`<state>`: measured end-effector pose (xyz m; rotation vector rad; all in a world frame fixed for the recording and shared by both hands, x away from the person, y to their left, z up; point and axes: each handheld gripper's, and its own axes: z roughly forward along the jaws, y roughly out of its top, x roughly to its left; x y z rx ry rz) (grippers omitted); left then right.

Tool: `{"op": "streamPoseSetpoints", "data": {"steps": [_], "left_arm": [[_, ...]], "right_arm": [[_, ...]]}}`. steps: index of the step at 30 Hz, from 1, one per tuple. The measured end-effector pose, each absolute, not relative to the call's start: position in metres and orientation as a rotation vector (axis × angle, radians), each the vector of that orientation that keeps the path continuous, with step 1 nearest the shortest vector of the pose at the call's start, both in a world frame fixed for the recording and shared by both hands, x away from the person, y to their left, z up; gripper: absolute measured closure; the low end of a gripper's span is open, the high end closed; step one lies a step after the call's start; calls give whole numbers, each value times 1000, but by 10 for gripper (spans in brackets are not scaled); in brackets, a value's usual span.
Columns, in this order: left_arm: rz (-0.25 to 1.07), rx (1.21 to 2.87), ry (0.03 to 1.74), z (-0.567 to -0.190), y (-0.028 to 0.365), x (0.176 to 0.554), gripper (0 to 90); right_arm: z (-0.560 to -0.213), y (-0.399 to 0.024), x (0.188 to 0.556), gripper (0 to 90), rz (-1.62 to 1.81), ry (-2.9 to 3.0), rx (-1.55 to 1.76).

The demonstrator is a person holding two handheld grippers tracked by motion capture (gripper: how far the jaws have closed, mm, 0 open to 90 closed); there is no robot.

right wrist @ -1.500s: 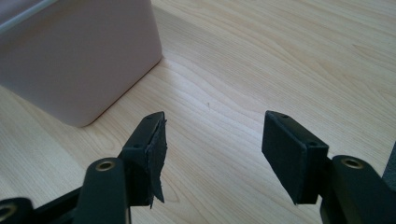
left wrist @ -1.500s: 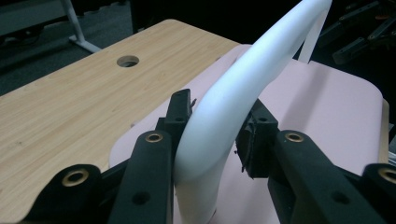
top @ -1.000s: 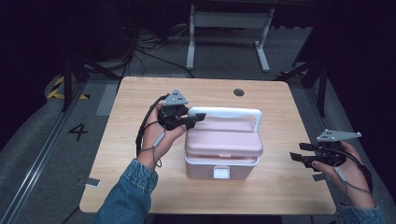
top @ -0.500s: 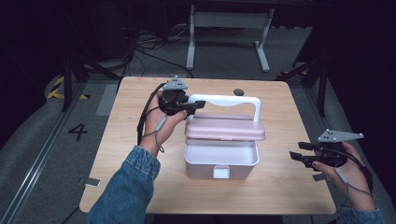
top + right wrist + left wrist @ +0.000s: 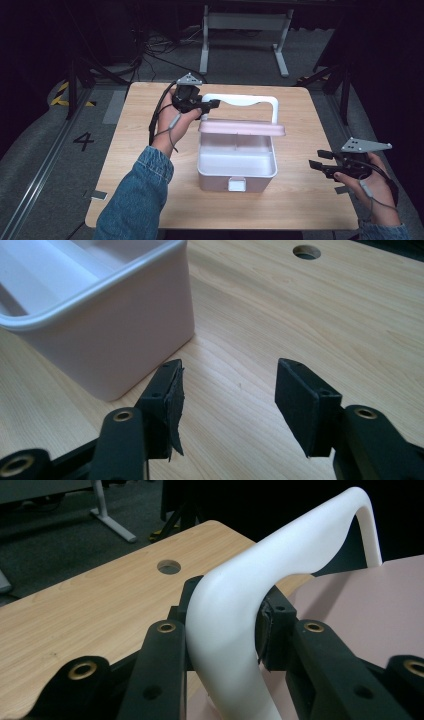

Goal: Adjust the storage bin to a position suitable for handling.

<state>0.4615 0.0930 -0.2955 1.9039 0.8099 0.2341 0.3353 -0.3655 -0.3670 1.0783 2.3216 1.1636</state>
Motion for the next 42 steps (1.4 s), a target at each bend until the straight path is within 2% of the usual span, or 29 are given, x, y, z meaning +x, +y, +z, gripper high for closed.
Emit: {"op": "streamPoseSetpoints", "data": {"steps": [7, 11, 14, 19, 25, 32, 34, 38, 39, 40, 42], "left_arm": [[219, 1890, 824, -297, 93, 468, 703], [226, 1901, 826, -296, 93, 470, 702], [218, 1903, 836, -296, 93, 471, 702], [207, 1900, 840, -296, 94, 473, 702], [200, 1908, 842, -294, 93, 474, 702], [198, 1897, 831, -296, 95, 474, 688], [209, 1901, 831, -296, 95, 474, 646], [240, 1919, 834, -295, 95, 470, 456], [258, 1909, 830, -294, 95, 469, 456], [264, 1904, 831, -292, 96, 467, 410], [285, 1902, 825, -290, 99, 464, 371]], "right_arm": [[-355, -356, 332, 529, 1286, 2271, 1022], [-347, -348, 331, 644, 1380, 2249, 997], [-338, -337, 331, 771, 1450, 2243, 962], [-327, -315, 337, 899, 1582, 2229, 895], [-323, -289, 347, 900, 1571, 2209, 817], [-321, -279, 354, 900, 1660, 2174, 798], [-319, -279, 356, 900, 1665, 2166, 798], [-319, -280, 357, 900, 1657, 2167, 800], [-319, -280, 358, 900, 1652, 2167, 802], [-319, -281, 358, 900, 1654, 2167, 803], [-318, -281, 358, 900, 1648, 2168, 801]]}}
